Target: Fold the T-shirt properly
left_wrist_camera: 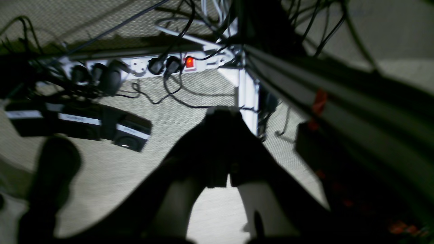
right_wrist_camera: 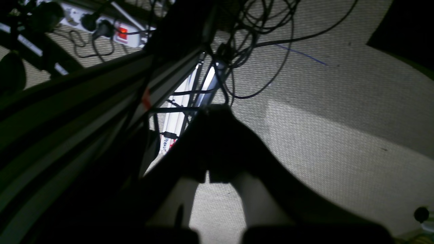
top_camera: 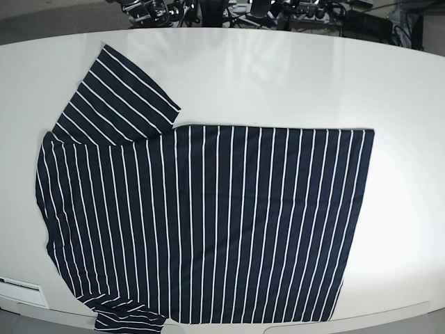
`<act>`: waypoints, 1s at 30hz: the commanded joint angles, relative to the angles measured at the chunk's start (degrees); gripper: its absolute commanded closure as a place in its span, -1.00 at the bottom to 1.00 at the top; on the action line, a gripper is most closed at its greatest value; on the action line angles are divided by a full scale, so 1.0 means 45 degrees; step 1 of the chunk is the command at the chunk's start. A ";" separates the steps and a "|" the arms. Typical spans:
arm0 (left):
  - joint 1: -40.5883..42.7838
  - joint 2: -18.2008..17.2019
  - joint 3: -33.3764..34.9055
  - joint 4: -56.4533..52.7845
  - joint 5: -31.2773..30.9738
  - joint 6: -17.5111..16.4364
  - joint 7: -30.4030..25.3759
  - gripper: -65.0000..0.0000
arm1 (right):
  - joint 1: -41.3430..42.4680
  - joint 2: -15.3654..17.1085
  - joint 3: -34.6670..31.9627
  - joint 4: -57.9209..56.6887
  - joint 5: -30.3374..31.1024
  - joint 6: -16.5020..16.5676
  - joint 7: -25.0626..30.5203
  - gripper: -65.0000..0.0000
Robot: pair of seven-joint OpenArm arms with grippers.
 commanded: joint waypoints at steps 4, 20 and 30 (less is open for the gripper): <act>0.0029 0.0005 0.0005 0.0073 0.0029 -0.0180 -0.0121 1.00 | 0.0029 0.0029 0.0000 0.0291 -0.0374 0.0063 -0.0427 1.00; 0.0029 0.0010 0.0005 0.0073 0.0039 -0.0175 -0.0044 1.00 | 0.0034 0.0029 0.0000 0.0544 -0.1350 0.1049 -0.1870 1.00; 0.0029 0.0000 0.0005 0.0073 0.0034 -0.0180 -0.0029 1.00 | 0.0029 0.0029 0.0000 0.0544 -0.1350 0.1044 -0.1341 1.00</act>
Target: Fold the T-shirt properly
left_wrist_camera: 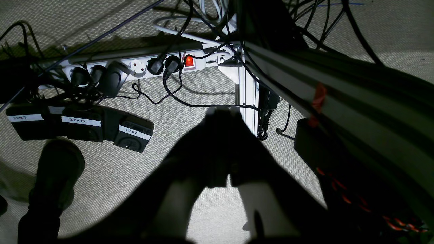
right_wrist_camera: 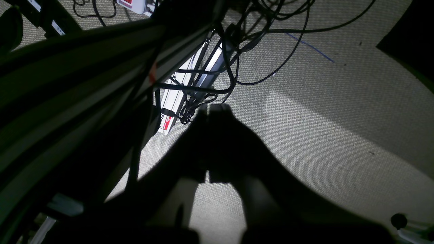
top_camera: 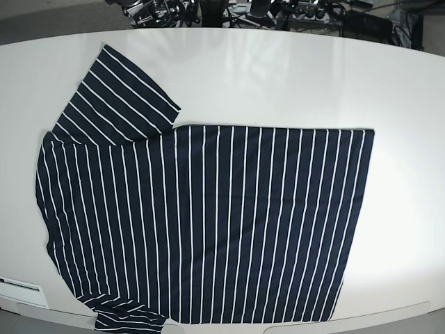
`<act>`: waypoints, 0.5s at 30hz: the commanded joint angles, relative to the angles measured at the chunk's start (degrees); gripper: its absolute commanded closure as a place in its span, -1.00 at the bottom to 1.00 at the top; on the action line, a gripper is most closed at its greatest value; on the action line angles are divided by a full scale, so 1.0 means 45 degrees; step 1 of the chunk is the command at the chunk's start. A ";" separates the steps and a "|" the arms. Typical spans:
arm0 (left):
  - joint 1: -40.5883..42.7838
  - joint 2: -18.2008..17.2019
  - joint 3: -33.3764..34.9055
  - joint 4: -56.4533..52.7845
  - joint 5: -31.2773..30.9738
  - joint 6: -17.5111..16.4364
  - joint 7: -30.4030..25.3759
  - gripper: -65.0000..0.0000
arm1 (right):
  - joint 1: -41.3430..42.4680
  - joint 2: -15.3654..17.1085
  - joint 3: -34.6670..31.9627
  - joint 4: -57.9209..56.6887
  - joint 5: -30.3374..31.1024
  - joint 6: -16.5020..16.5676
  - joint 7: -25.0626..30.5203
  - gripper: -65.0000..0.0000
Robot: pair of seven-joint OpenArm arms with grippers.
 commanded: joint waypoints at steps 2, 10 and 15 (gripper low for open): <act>0.0034 0.0000 0.0005 0.0073 0.0034 -0.0112 -0.0034 1.00 | 0.0029 0.0000 0.0010 0.0097 0.0044 -0.0223 0.0092 1.00; 0.0029 0.0000 0.0005 0.0073 0.0034 -0.0112 -0.0044 1.00 | 0.0024 0.0005 0.0005 0.0097 0.0039 -0.0670 0.0087 1.00; 0.0024 -0.0049 0.0005 0.0151 0.0097 -0.0185 0.1112 1.00 | 0.0029 0.0010 0.0005 0.0102 0.0024 -0.0272 -0.0661 1.00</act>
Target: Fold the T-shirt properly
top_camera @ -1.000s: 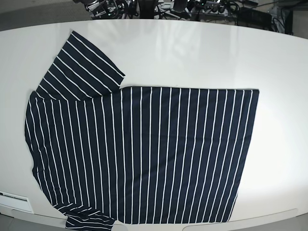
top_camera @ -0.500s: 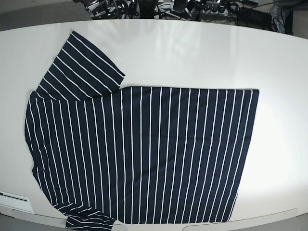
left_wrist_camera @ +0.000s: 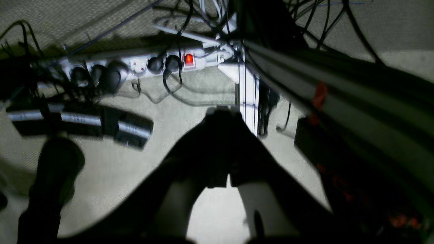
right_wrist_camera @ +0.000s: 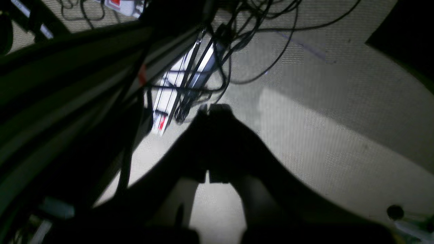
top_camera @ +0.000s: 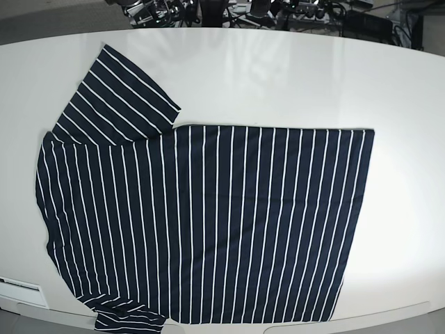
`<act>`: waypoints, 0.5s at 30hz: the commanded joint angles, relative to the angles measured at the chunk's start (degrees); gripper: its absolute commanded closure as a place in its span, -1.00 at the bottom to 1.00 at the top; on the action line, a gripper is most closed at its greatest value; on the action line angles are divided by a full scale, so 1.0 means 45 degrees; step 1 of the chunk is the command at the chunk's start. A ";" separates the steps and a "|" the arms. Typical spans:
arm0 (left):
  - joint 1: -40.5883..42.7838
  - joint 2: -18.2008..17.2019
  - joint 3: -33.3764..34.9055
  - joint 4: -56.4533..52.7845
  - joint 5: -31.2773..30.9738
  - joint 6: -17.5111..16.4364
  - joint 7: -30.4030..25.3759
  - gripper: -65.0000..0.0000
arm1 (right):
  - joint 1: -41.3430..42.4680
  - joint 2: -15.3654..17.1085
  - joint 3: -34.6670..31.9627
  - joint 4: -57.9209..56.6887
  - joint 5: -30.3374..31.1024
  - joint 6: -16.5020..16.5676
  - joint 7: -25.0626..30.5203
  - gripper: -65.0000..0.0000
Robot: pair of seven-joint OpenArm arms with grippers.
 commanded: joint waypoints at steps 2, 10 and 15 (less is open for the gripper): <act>0.0078 -0.0180 0.0005 0.0539 0.0801 -0.0695 0.1598 1.00 | -0.0107 0.0049 0.0005 0.0185 0.0034 0.0185 -0.1059 1.00; 0.1919 -0.1326 0.0005 0.4231 0.0092 -0.1685 0.4852 1.00 | -0.2909 0.0971 0.0005 0.2497 0.0141 0.1817 -0.2477 1.00; 0.3905 -0.2497 0.0005 0.7276 -0.1219 -0.1685 0.6057 1.00 | -0.5527 0.1967 0.0005 0.6319 0.0180 0.2011 -0.4255 1.00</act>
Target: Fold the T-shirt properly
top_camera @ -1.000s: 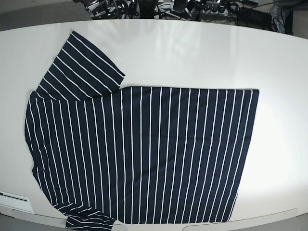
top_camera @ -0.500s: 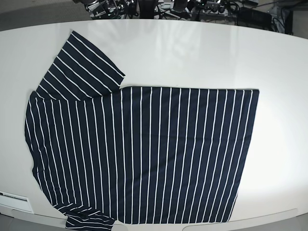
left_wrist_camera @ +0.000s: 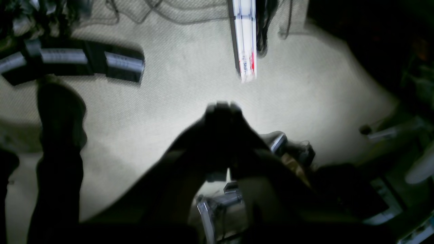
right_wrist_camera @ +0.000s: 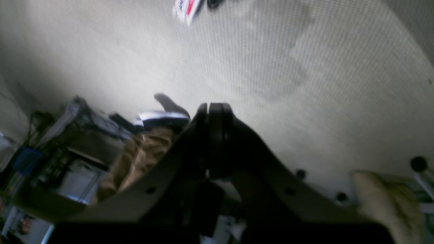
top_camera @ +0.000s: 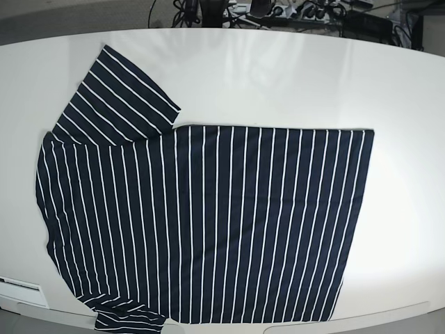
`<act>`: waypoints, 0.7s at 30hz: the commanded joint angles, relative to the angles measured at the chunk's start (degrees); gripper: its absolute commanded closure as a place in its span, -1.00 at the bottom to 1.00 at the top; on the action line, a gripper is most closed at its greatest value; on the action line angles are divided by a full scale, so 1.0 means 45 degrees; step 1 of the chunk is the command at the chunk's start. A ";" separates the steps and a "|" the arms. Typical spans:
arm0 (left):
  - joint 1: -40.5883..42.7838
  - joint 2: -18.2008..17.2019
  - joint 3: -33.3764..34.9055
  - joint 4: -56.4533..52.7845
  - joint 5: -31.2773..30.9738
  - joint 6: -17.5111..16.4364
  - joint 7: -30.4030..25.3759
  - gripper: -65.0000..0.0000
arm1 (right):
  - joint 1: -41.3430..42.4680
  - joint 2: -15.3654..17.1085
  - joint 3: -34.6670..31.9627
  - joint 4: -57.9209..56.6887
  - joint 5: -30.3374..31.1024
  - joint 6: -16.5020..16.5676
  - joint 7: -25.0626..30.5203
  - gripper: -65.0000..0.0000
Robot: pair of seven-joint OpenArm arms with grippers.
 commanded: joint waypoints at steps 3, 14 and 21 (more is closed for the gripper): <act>0.1598 -0.0860 -0.0019 0.2108 -0.0408 -0.0102 0.0325 1.00 | -0.1783 0.0908 0.0024 0.2807 0.0549 -0.0102 -0.0559 1.00; 0.6620 -0.4473 -0.0685 1.0365 -0.0597 -0.0102 0.1370 1.00 | -0.7538 0.3410 0.0073 1.2434 -0.0670 -0.2827 -0.0797 1.00; 0.9510 -0.5197 -0.4192 1.5023 -0.0835 -0.0695 0.1423 1.00 | -1.0292 0.3701 0.0073 1.6684 -0.4527 -0.5299 -0.1020 1.00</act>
